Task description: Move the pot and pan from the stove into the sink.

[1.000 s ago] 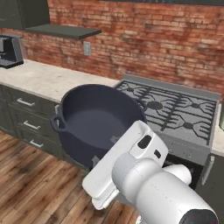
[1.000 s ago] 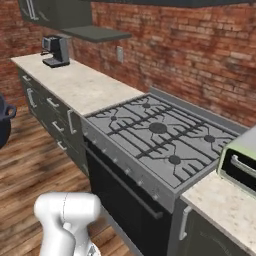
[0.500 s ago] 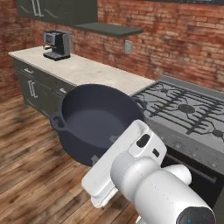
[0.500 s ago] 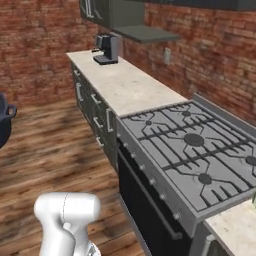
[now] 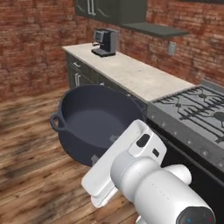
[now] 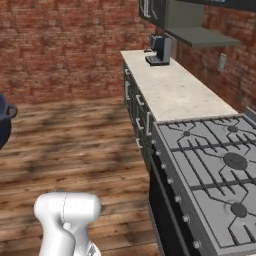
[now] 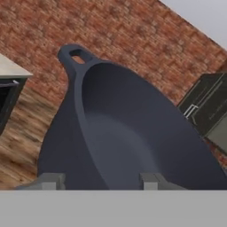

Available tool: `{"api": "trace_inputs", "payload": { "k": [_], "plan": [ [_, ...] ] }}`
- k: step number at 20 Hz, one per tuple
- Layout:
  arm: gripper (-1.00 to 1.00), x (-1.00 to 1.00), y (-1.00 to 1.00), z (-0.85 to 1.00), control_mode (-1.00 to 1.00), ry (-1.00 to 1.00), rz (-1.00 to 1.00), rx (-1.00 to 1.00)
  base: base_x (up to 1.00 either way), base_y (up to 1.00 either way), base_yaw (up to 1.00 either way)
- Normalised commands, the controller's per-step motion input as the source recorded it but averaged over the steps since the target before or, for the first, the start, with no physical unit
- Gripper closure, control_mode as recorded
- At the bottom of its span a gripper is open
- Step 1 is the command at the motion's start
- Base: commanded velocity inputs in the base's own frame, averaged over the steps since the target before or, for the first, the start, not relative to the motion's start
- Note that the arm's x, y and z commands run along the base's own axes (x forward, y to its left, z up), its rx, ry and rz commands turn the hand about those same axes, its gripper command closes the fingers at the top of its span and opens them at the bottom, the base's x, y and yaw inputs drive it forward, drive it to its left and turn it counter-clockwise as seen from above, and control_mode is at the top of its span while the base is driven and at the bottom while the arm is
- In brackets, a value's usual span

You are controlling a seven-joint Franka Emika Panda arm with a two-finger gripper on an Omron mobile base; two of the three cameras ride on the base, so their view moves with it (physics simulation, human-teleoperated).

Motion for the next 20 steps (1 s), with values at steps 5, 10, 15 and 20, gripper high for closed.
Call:
{"api": "trace_inputs", "payload": {
  "k": [5,10,15,20],
  "plan": [
    [1.0,0.0,0.0,0.0,1.0,0.0,0.0,0.0,-0.13,0.0,0.45],
    [1.0,0.0,0.0,0.0,1.0,0.0,0.0,0.0,-0.15,0.0,0.47],
    [1.0,0.0,0.0,0.0,1.0,0.0,0.0,0.0,-0.16,0.0,0.46],
    [1.0,0.0,0.0,0.0,1.0,0.0,0.0,0.0,-0.16,0.0,0.47]
  ]
}}
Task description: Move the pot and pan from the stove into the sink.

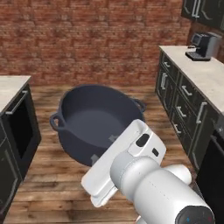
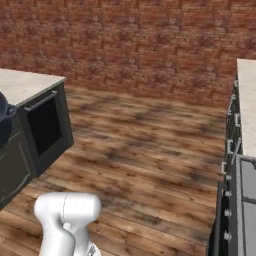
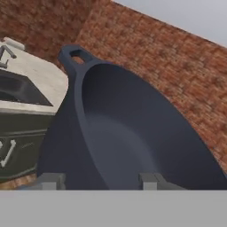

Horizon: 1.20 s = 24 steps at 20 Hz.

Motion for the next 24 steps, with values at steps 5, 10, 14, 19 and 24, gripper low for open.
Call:
{"api": "trace_inputs", "payload": {
  "k": [5,10,14,19,24],
  "plan": [
    [1.0,0.0,0.0,0.0,1.0,0.0,0.0,0.0,-0.16,0.0,0.47],
    [1.0,0.0,0.0,0.0,1.0,0.0,0.0,0.0,-0.16,0.0,0.47],
    [1.0,0.0,0.0,0.0,1.0,0.0,0.0,0.0,-0.16,0.0,0.47],
    [1.0,0.0,0.0,0.0,1.0,0.0,0.0,0.0,-0.15,0.0,0.47],
    [1.0,0.0,0.0,0.0,1.0,0.0,0.0,0.0,-0.11,0.0,0.47]
  ]
}}
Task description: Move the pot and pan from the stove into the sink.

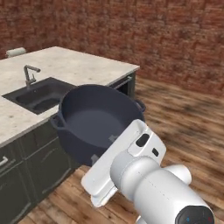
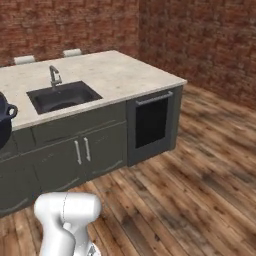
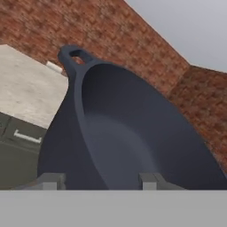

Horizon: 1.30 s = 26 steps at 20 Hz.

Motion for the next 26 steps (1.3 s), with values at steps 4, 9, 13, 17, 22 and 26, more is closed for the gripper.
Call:
{"api": "trace_inputs", "payload": {
  "k": [4,9,13,17,22,26],
  "plan": [
    [1.0,0.0,0.0,0.0,1.0,0.0,0.0,0.0,-0.1,0.0,0.48],
    [1.0,0.0,0.0,0.0,1.0,0.0,0.0,0.0,-0.11,0.0,0.48],
    [1.0,0.0,0.0,0.0,1.0,0.0,0.0,0.0,-0.11,0.0,0.48],
    [1.0,0.0,0.0,0.0,1.0,0.0,0.0,0.0,-0.07,0.0,0.48],
    [1.0,0.0,0.0,0.0,1.0,0.0,0.0,0.0,-0.13,0.0,0.33],
    [1.0,0.0,0.0,0.0,1.0,0.0,0.0,0.0,0.0,-0.21,0.01]
  ]
}}
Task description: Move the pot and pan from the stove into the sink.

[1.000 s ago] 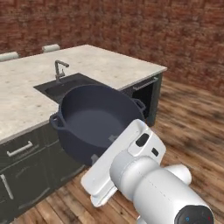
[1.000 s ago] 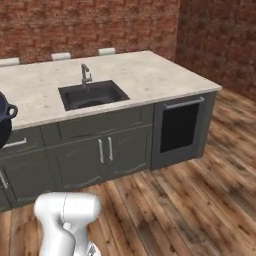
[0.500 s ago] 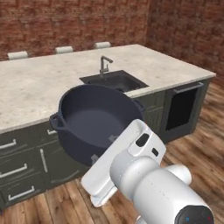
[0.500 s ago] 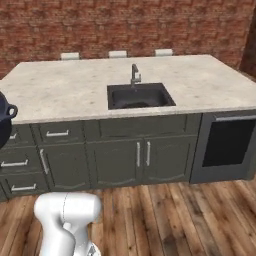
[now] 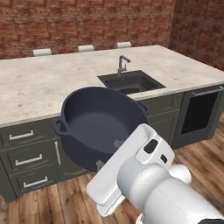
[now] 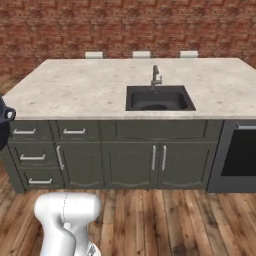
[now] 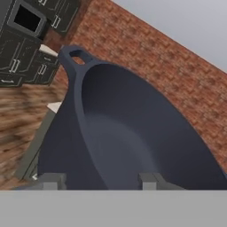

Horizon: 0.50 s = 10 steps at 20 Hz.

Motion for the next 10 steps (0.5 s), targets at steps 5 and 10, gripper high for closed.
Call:
{"api": "trace_inputs", "payload": {
  "k": [5,10],
  "plan": [
    [1.0,0.0,0.0,0.0,1.0,0.0,0.0,0.0,0.06,-0.9,0.03],
    [1.0,0.0,0.0,0.0,1.0,0.0,0.0,0.0,0.07,-1.0,0.04]
  ]
}}
